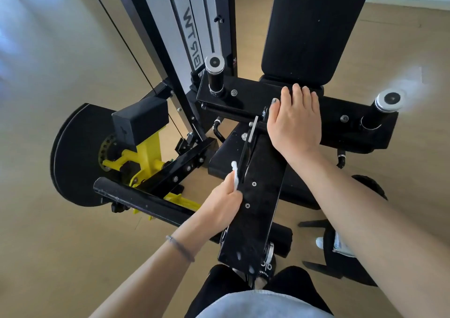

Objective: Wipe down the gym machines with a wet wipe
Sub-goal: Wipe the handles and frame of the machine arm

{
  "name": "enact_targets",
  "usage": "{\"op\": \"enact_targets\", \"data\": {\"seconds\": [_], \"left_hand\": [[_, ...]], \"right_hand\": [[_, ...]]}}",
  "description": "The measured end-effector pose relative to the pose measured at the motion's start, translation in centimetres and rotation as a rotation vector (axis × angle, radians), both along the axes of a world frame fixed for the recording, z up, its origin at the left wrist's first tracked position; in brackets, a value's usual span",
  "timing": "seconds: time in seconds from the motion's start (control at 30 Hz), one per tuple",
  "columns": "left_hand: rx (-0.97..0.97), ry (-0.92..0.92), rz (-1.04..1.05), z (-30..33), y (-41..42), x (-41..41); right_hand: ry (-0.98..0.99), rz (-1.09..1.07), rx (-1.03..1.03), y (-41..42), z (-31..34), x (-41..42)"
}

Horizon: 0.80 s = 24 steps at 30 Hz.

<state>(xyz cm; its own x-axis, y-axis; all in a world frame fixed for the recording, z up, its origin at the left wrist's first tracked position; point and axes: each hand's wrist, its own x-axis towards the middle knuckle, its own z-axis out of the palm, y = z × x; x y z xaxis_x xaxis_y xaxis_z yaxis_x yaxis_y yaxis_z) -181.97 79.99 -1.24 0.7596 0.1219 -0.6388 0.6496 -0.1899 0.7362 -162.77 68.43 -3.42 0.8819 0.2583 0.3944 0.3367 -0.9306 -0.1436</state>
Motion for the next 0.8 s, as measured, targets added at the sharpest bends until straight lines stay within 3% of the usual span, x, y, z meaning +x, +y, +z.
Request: {"op": "enact_targets", "data": {"seconds": [0.1,0.17,0.33,0.47,0.67,0.8], "left_hand": [[0.082,0.000,-0.068,0.1,-0.8,-3.8],[0.207,-0.109,-0.166,0.7,-1.8,-6.0],[0.698,-0.388,-0.538,-2.2,-2.5,-10.4],[0.824,-0.665,-0.855,-3.7,-3.2,-12.6],[1.019,-0.798,-1.019,-4.8,-2.1,-9.4],[1.068,-0.869,-1.130,-5.9,0.1,-11.4]], "right_hand": [[-0.079,0.117,0.055,-0.4,0.1,-0.7],[-0.103,0.217,0.136,-0.2,-0.4,-2.5],[0.033,0.275,0.410,-1.2,-2.6,-9.5],[0.180,0.198,0.562,-2.7,-2.8,-13.2],[0.393,0.206,0.342,-3.2,-3.1,-14.7],[0.353,0.162,0.153,-3.1,-2.8,-15.3]]}}
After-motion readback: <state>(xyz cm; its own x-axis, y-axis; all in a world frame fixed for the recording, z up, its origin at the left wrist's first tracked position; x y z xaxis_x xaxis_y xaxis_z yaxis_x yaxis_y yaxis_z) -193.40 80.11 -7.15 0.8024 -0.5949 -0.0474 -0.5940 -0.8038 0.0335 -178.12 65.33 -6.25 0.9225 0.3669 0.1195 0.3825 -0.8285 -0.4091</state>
